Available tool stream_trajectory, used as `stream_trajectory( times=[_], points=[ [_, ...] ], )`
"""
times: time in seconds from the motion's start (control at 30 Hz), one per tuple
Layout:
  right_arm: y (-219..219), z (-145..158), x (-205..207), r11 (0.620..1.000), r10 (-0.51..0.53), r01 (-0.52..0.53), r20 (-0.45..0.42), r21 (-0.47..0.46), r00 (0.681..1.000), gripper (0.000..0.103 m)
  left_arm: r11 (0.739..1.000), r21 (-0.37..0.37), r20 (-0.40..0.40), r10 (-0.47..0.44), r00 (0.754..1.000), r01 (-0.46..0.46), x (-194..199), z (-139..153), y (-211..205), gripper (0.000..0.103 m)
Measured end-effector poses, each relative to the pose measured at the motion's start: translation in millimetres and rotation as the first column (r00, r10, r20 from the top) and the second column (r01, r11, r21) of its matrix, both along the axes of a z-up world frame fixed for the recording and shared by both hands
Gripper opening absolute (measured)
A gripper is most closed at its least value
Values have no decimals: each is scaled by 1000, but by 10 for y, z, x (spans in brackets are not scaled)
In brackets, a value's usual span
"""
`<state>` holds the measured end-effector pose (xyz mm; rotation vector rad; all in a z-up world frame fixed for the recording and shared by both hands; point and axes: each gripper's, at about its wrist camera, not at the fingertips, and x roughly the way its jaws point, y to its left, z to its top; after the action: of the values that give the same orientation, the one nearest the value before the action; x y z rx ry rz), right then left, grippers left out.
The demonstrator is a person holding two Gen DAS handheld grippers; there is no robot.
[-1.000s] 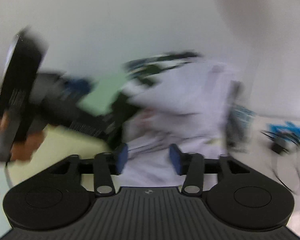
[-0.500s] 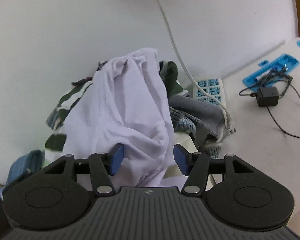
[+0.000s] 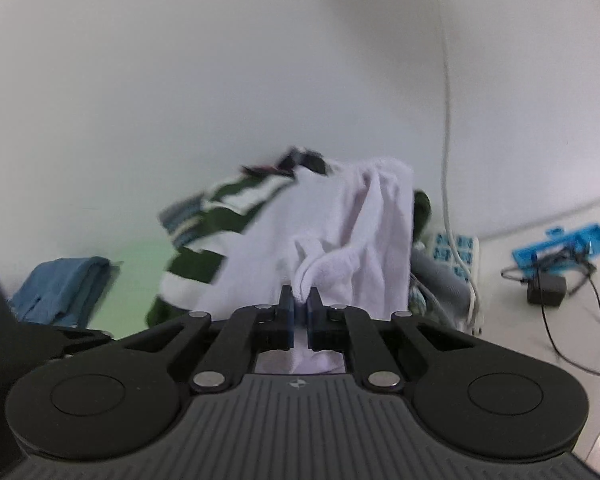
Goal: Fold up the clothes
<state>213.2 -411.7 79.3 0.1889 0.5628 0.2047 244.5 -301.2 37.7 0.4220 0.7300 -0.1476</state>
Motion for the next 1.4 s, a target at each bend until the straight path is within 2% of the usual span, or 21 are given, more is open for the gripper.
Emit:
stream_trajectory(
  times=[0.13, 0.37, 0.4, 0.57, 0.67, 0.83, 1.07, 1.27, 1.33, 1.4],
  points=[
    [-44, 72, -74, 1000, 0, -1, 26, 14, 1000, 6, 999, -37, -15, 16, 1000, -17, -150, 56, 52, 0],
    [-22, 157, -344, 988, 56, -58, 23, 145, 998, 6, 994, -97, -26, 57, 998, -59, -469, 187, 271, 0],
    [10, 168, -383, 984, 72, -75, 23, 160, 997, 6, 993, -95, -32, 66, 997, -68, -507, 196, 298, 0],
    [233, 143, -541, 986, 114, -117, 36, 117, 993, 6, 993, -62, -10, 95, 995, -96, -739, 235, 380, 0],
    [286, 74, -577, 982, 129, -131, 22, 135, 991, 6, 992, -59, -15, 115, 993, -115, -868, 257, 430, 0],
    [315, 20, -700, 974, 136, -134, 2, 185, 991, 7, 986, -61, -20, 155, 988, -156, -1090, 284, 501, 0],
    [372, 182, -937, 941, 185, -191, 45, 278, 982, 7, 978, -56, -31, 201, 979, -202, -1344, 313, 625, 2],
    [508, 335, -1156, 896, 252, -264, 81, 357, 964, 7, 973, -81, -9, 215, 976, -216, -1695, 373, 859, 20],
    [583, 391, -1235, 875, 283, -296, 92, 383, 955, 7, 974, -70, 4, 214, 977, -213, -1862, 356, 986, 30],
    [701, 414, -1342, 848, 326, -335, 94, 411, 941, 7, 977, -66, 12, 203, 979, -202, -2063, 310, 1146, 30]
  ],
)
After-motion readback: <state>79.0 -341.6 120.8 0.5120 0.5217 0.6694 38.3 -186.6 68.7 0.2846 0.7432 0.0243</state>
